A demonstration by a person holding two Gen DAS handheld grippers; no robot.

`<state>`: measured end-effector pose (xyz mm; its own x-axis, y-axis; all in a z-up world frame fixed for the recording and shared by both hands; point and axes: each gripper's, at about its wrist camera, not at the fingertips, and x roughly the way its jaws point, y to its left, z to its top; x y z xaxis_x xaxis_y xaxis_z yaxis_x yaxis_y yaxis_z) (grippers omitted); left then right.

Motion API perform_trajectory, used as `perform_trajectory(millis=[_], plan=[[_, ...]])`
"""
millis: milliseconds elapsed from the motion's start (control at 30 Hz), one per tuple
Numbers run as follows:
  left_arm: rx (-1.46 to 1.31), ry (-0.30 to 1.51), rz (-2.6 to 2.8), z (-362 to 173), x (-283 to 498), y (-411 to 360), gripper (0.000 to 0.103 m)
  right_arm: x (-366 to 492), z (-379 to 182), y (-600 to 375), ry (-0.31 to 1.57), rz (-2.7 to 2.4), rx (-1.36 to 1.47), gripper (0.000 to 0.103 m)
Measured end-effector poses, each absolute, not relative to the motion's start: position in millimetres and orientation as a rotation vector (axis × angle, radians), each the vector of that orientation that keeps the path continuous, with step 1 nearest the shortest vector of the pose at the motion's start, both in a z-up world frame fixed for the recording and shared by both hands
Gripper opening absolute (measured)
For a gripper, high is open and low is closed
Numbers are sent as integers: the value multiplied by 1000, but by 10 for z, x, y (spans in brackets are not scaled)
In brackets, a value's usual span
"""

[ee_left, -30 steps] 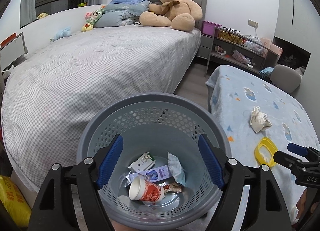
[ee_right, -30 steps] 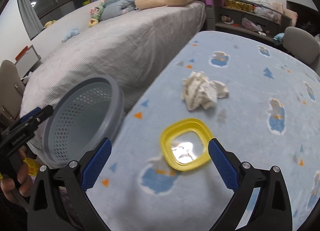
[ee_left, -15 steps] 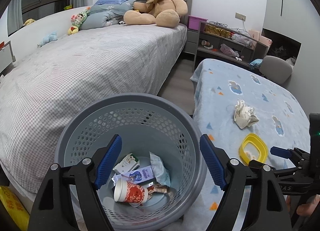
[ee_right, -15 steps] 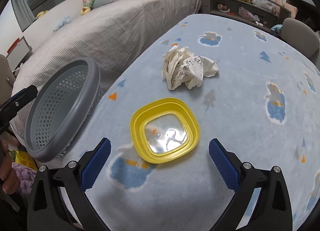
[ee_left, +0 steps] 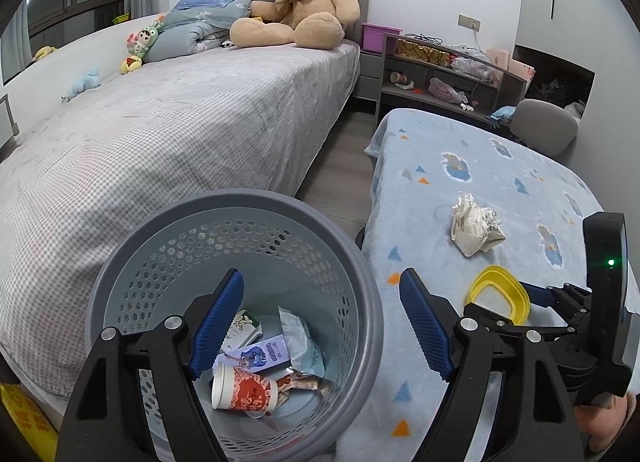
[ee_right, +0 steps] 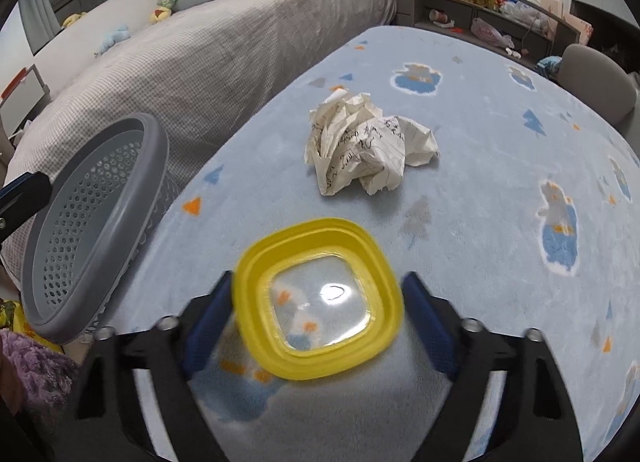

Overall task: Collect trash
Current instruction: 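Grasp the crumpled white paper with the left tool while right holds the container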

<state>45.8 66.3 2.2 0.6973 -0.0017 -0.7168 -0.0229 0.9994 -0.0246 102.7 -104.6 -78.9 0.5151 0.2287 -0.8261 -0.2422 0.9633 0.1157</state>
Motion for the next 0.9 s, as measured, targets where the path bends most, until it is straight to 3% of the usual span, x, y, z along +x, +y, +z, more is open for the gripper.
perform_trajectory(millis=[400,900], plan=[[-18,856,-49,-41,661,317,77,953,-565,-1728,931,240,145,72],[3,960,-243,-228,1448,-772,77,961,-436,-2575,864,133,253,72]])
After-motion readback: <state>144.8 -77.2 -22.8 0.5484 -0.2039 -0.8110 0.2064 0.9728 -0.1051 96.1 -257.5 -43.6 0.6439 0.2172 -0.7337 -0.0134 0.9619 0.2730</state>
